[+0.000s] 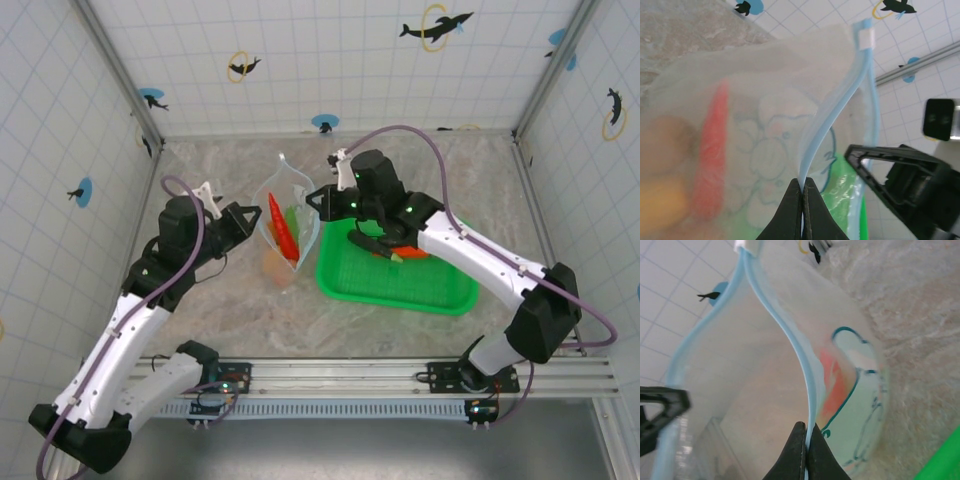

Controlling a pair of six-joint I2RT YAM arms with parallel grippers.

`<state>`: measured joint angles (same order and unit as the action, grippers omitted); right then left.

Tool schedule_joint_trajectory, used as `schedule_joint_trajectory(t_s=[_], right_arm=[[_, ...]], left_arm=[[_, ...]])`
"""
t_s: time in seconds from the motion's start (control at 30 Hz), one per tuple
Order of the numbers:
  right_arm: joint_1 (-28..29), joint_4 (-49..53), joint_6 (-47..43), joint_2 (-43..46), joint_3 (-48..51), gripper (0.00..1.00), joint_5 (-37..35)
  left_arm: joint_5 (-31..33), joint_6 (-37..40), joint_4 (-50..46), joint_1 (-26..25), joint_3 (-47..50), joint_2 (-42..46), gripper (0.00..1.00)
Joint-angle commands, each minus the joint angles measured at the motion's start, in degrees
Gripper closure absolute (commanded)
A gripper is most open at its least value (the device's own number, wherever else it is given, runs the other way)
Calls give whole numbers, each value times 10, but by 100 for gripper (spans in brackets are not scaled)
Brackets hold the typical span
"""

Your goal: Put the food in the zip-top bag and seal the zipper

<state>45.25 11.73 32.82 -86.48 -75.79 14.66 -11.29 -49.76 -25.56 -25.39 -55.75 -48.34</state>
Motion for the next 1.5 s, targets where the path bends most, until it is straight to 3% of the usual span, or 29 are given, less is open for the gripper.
schedule_joint_trajectory(t_s=[0.0, 0.07, 0.17, 0.4, 0.6, 0.83, 1.03, 1.13, 1.47], right_arm=[[-8, -22, 11, 14, 25, 96, 14], [-10, -26, 10, 15, 32, 92, 13], [-9, -23, 1, 19, 35, 68, 6], [-11, 7, -38, 68, 41, 36, -24], [-34, 53, -65, 130, 72, 36, -90], [-116, 76, -59, 193, 215, 43, -113], [-116, 98, -55, 175, 286, 43, -150], [-110, 119, -84, 153, 294, 40, -186], [-108, 103, -132, 63, 286, 35, -194]], left_arm=[[-2, 5, 7, 2, -18, 6, 100], [-8, 2, 15, 2, -8, 3, 100], [-21, -8, 28, 2, 16, -2, 100], [-14, -8, 29, 2, 38, -6, 100], [-13, -8, 29, 2, 43, -5, 100], [0, -3, 25, 2, 30, -4, 100], [5, 2, 26, 2, 20, -7, 100], [3, 2, 28, 2, 24, -7, 100], [2, 7, 26, 2, 30, -4, 100]])
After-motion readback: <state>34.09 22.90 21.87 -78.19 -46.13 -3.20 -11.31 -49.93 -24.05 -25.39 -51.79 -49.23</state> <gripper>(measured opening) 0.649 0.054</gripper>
